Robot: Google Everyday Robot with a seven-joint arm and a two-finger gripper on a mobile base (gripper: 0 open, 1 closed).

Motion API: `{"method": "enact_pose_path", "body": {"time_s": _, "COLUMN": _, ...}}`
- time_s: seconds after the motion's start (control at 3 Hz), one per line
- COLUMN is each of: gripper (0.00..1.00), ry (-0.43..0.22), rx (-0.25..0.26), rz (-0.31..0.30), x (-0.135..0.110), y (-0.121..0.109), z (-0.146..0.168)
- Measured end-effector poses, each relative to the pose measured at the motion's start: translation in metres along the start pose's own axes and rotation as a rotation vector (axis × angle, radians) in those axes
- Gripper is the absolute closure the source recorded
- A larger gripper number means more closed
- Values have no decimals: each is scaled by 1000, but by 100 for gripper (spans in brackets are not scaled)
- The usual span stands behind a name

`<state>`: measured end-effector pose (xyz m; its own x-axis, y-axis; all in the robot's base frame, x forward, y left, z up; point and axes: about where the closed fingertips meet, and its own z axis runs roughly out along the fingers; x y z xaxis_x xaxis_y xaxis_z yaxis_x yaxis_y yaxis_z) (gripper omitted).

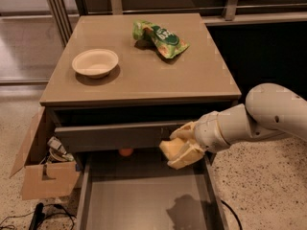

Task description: Place sponge into middle drawer

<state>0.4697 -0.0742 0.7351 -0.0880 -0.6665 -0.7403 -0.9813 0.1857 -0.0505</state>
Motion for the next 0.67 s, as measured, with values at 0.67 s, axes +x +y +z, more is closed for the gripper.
{"method": "enact_pose_path", "body": {"time_s": 0.67, "gripper": 100, "ry": -29, "rx": 12, "rz": 116, "x": 33, "y": 3, "z": 98}}
